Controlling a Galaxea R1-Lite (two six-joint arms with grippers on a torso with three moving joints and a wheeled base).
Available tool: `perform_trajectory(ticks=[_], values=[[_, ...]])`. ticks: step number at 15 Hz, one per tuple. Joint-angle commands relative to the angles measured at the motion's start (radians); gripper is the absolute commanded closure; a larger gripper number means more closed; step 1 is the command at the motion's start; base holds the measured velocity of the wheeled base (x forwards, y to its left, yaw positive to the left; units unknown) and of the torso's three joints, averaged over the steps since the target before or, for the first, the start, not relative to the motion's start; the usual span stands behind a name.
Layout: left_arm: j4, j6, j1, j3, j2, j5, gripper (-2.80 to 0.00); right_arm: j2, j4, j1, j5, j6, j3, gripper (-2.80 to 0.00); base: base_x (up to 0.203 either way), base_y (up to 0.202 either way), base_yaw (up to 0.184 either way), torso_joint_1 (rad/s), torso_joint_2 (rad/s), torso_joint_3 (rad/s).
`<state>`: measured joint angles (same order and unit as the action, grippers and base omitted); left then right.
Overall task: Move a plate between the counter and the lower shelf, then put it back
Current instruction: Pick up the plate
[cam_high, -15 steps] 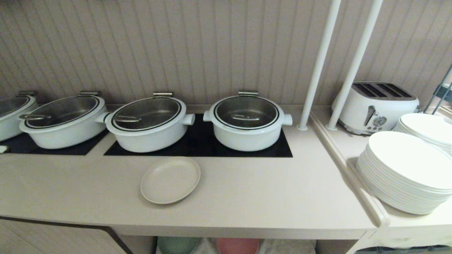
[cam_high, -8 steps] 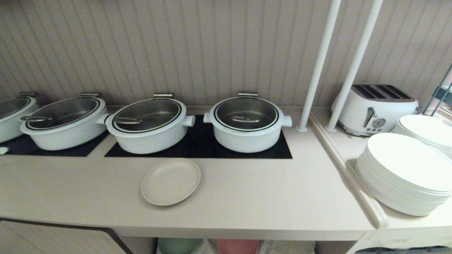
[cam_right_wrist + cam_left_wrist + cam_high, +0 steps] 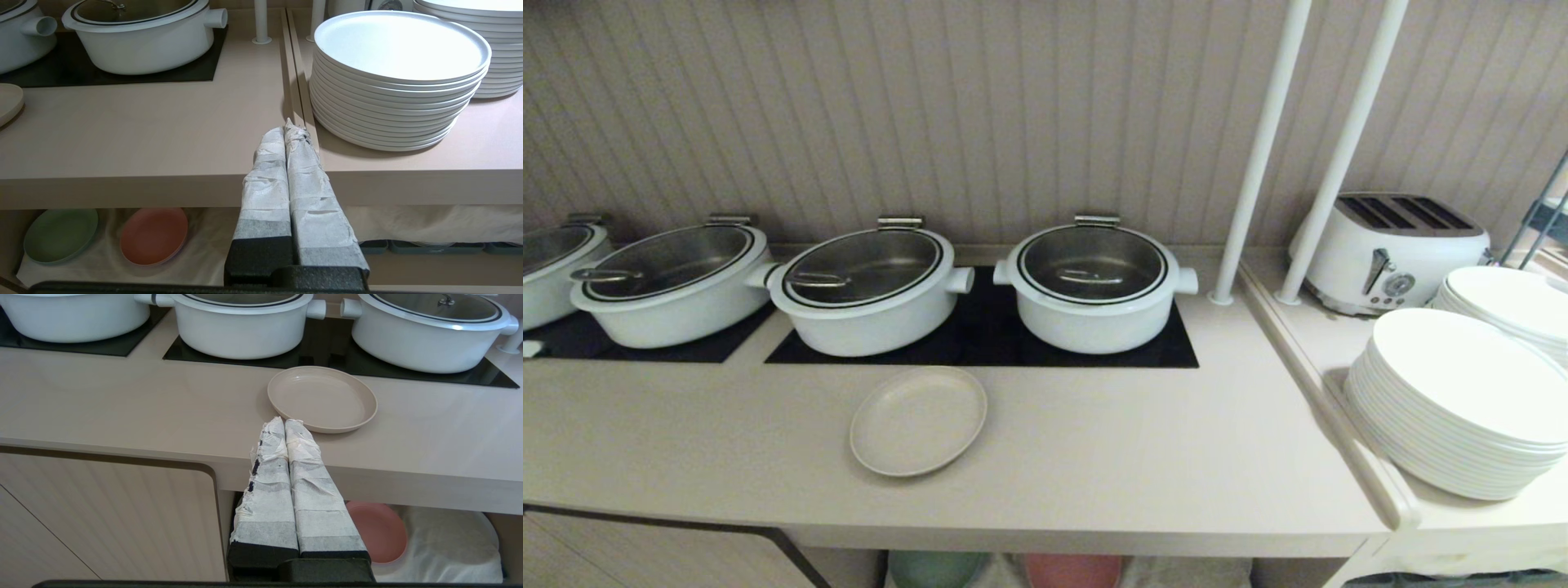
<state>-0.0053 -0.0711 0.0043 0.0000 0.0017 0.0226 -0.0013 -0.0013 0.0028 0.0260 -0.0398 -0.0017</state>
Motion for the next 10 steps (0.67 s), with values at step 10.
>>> perform_trajectory(ticks=[10], values=[[-0.001,-0.001,0.000,0.000,0.000,-0.004,0.00,0.001,0.000,0.000,0.000,0.001,0.000,0.00,0.000,0.000,0.000,0.000,0.00,0.000]])
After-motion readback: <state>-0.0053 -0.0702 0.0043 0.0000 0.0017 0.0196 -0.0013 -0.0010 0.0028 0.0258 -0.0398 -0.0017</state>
